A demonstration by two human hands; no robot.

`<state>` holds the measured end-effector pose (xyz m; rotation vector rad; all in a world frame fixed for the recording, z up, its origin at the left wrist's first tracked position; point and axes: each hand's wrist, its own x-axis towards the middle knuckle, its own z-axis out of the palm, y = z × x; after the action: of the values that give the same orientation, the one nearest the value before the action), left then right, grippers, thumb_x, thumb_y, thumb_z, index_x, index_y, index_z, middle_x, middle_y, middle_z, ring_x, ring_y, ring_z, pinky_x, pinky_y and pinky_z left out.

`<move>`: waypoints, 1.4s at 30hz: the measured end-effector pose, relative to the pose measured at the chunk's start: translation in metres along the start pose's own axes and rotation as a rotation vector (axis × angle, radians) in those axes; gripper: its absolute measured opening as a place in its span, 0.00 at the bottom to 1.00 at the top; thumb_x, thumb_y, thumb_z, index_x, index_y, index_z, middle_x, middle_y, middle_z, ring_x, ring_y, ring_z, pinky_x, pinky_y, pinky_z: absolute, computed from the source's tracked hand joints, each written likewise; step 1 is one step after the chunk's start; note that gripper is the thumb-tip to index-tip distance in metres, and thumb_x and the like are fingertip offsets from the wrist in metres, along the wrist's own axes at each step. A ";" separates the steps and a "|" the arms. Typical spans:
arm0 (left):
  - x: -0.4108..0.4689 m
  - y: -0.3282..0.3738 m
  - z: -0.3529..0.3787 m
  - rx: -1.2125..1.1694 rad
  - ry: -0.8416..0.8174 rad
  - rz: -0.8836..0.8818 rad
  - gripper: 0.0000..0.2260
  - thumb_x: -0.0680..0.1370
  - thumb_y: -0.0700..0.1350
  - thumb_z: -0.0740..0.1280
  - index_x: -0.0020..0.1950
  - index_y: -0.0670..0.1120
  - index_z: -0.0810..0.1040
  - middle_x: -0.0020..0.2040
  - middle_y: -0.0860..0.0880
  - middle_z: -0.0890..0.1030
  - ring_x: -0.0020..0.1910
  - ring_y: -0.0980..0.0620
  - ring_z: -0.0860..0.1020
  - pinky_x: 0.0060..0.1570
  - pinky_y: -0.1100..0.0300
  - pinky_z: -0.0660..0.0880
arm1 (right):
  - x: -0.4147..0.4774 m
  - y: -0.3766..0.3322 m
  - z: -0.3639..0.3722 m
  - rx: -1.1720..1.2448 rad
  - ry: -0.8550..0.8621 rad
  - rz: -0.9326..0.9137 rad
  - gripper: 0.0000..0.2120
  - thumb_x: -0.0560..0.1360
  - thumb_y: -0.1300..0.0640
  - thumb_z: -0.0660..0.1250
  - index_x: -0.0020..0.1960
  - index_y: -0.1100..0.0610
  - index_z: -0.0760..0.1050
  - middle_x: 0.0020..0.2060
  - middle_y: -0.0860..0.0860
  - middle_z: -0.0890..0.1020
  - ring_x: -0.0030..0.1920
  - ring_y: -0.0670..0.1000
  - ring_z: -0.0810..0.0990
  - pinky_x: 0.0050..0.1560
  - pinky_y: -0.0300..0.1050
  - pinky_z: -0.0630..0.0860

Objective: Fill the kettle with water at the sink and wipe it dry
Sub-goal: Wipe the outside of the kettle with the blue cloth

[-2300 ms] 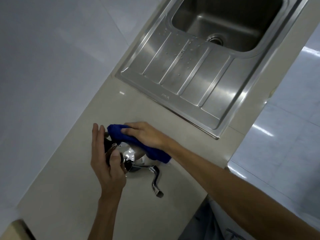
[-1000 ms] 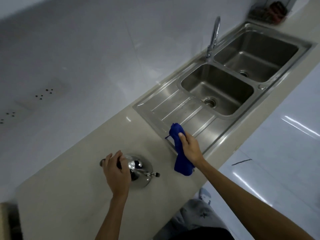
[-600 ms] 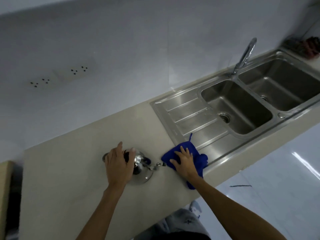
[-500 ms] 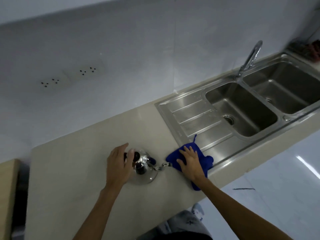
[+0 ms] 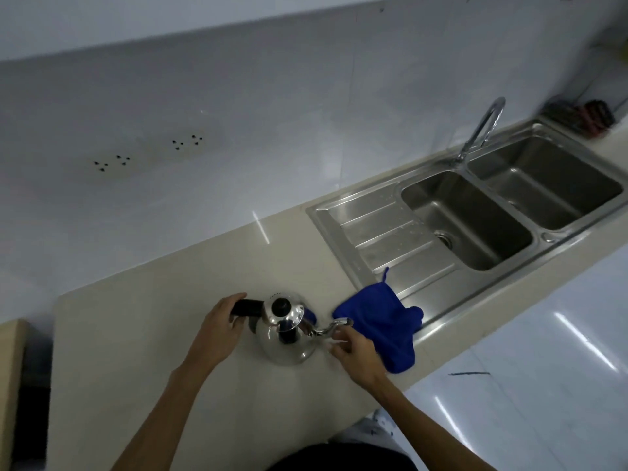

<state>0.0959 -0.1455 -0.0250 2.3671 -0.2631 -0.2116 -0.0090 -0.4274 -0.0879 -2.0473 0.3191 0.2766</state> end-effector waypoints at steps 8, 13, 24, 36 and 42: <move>0.009 -0.010 -0.012 0.030 -0.033 0.035 0.17 0.74 0.33 0.72 0.61 0.43 0.80 0.53 0.46 0.83 0.52 0.44 0.81 0.54 0.53 0.76 | 0.003 -0.017 0.009 0.083 0.115 -0.002 0.02 0.79 0.56 0.68 0.47 0.53 0.78 0.41 0.50 0.84 0.42 0.49 0.83 0.43 0.37 0.80; -0.002 -0.015 -0.019 0.053 -0.028 -0.005 0.13 0.75 0.37 0.71 0.57 0.51 0.80 0.48 0.51 0.82 0.46 0.48 0.80 0.49 0.51 0.79 | 0.025 -0.022 0.017 0.166 0.111 0.003 0.04 0.79 0.60 0.66 0.48 0.55 0.79 0.43 0.52 0.85 0.46 0.50 0.85 0.51 0.48 0.83; -0.031 -0.063 -0.096 0.052 0.190 -0.175 0.07 0.76 0.36 0.71 0.52 0.44 0.82 0.44 0.45 0.82 0.41 0.46 0.79 0.45 0.52 0.76 | 0.107 -0.106 0.079 0.187 -0.051 -0.081 0.04 0.75 0.68 0.68 0.49 0.65 0.81 0.39 0.63 0.84 0.41 0.53 0.84 0.51 0.55 0.84; -0.052 -0.133 -0.162 0.096 0.196 -0.372 0.11 0.72 0.36 0.75 0.50 0.48 0.81 0.40 0.51 0.81 0.39 0.50 0.79 0.42 0.60 0.71 | 0.140 -0.162 0.178 0.114 -0.241 -0.111 0.04 0.73 0.66 0.69 0.39 0.65 0.80 0.26 0.49 0.76 0.31 0.50 0.76 0.41 0.52 0.79; -0.053 -0.143 -0.171 0.078 0.171 -0.396 0.12 0.73 0.36 0.75 0.50 0.50 0.80 0.37 0.53 0.80 0.37 0.53 0.78 0.42 0.59 0.71 | 0.138 -0.164 0.186 0.031 -0.238 -0.132 0.05 0.72 0.62 0.70 0.37 0.61 0.79 0.26 0.46 0.76 0.31 0.49 0.76 0.42 0.52 0.80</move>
<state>0.1023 0.0821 0.0029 2.4779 0.2864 -0.1852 0.1652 -0.2027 -0.0859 -1.9706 0.0411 0.4265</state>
